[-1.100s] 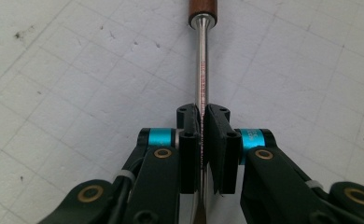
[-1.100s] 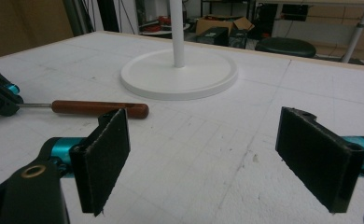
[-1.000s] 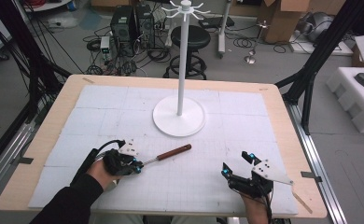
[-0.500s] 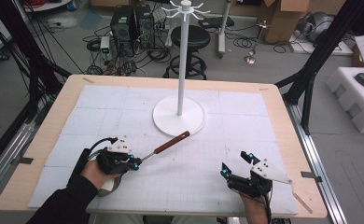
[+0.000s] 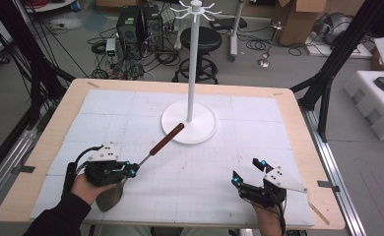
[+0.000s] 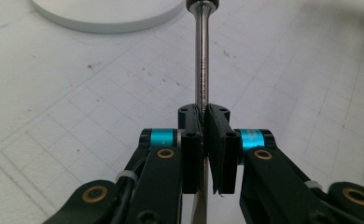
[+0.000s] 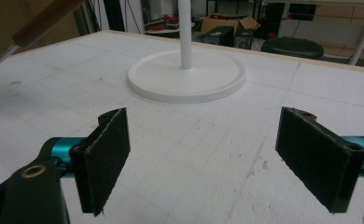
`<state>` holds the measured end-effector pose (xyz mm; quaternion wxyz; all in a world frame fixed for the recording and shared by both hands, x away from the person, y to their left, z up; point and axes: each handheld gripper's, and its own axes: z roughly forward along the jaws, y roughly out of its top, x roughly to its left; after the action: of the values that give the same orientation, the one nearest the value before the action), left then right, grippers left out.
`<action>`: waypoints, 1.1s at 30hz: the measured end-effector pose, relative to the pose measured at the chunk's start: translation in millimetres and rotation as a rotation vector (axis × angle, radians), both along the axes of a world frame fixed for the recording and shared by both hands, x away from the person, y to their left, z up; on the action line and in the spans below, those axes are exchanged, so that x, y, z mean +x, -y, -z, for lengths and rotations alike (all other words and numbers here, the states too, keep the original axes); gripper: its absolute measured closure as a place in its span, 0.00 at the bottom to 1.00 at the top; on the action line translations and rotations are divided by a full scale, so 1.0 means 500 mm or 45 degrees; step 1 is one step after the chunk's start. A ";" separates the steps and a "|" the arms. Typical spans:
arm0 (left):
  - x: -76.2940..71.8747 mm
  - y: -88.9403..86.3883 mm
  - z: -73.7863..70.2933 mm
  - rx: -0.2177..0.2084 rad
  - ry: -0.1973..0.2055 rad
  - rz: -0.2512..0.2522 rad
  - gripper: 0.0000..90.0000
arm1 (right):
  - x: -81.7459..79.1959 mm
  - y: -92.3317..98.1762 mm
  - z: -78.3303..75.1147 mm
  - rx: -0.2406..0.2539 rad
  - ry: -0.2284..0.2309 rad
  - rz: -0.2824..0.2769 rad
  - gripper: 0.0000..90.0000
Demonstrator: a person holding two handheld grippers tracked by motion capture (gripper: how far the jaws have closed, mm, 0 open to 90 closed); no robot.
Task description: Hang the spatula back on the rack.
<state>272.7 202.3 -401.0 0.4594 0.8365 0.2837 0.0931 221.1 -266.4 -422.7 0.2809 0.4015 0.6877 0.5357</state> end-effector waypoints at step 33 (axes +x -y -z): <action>-0.078 0.023 -0.092 -0.271 0.243 -0.014 0.93 | 0.035 -0.119 -0.132 0.003 0.074 -0.272 0.18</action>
<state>233.8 190.9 -354.9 0.5699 0.7689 0.2515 0.1441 238.9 -207.1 -356.8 0.2415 0.3104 0.7175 0.5750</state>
